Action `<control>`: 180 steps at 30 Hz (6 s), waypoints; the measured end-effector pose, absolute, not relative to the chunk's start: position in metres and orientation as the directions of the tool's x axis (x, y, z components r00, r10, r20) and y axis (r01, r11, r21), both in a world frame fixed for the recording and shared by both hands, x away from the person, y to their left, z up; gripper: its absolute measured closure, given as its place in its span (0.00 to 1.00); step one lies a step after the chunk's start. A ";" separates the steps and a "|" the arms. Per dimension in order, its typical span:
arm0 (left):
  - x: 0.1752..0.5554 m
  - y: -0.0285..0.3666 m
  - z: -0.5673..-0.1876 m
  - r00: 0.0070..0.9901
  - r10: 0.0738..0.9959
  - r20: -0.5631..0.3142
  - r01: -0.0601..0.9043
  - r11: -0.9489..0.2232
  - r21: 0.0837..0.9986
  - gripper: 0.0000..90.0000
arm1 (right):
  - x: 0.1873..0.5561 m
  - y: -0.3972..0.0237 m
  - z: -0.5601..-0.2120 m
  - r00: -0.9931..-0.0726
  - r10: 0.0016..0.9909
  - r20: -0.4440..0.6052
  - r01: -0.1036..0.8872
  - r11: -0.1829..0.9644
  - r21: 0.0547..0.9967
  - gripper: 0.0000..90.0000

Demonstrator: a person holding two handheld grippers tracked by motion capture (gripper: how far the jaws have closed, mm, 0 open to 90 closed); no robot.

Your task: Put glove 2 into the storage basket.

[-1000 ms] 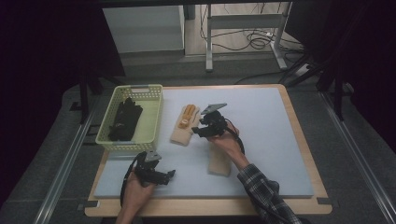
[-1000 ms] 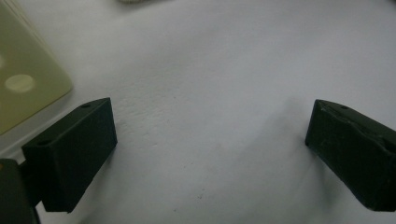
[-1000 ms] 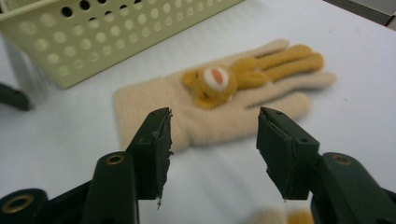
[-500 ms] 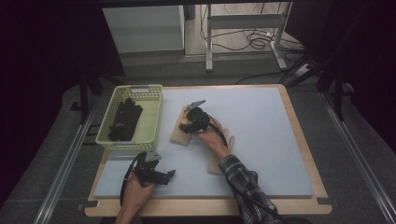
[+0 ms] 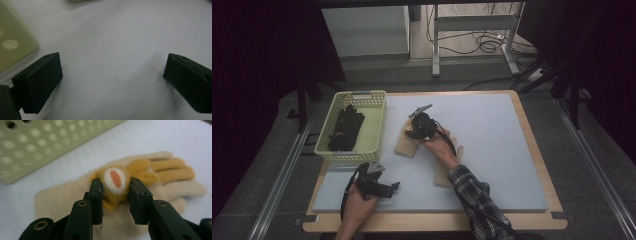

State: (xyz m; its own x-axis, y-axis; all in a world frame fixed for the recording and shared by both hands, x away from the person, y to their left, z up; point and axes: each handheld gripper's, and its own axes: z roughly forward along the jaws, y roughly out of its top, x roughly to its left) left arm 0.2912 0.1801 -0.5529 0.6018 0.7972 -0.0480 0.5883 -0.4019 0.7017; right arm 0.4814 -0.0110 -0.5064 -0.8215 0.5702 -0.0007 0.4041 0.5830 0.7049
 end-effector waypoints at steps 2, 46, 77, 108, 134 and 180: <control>0.291 0.180 -0.553 0.603 0.797 -0.046 0.588 -0.404 0.701 0.03 | 0.477 -0.015 -0.497 -0.830 0.558 0.005 0.392 0.576 0.718 0.73; 0.291 0.180 -0.553 0.602 0.797 -0.046 0.587 -0.403 0.702 0.03 | 0.378 -0.151 -0.491 -0.915 0.402 -0.027 0.275 0.673 0.687 0.61; 0.291 0.180 -0.553 0.602 0.797 -0.045 0.587 -0.404 0.702 0.03 | 0.345 -0.197 -0.530 -0.812 0.569 0.130 0.475 0.514 0.714 0.96; 0.291 0.180 -0.553 0.602 0.797 -0.045 0.586 -0.404 0.702 0.03 | 0.337 -0.155 -0.529 -0.846 0.529 0.060 0.401 0.558 0.727 0.87; 0.291 0.180 -0.553 0.602 0.797 -0.044 0.586 -0.405 0.702 0.03 | 0.339 -0.147 -0.525 -0.842 0.539 0.022 0.380 0.564 0.733 0.75; 0.314 0.125 -0.499 0.723 0.685 -0.087 0.548 -0.492 0.676 0.00 | 0.347 -0.268 -0.531 -0.640 0.767 -0.047 0.504 0.465 0.728 0.22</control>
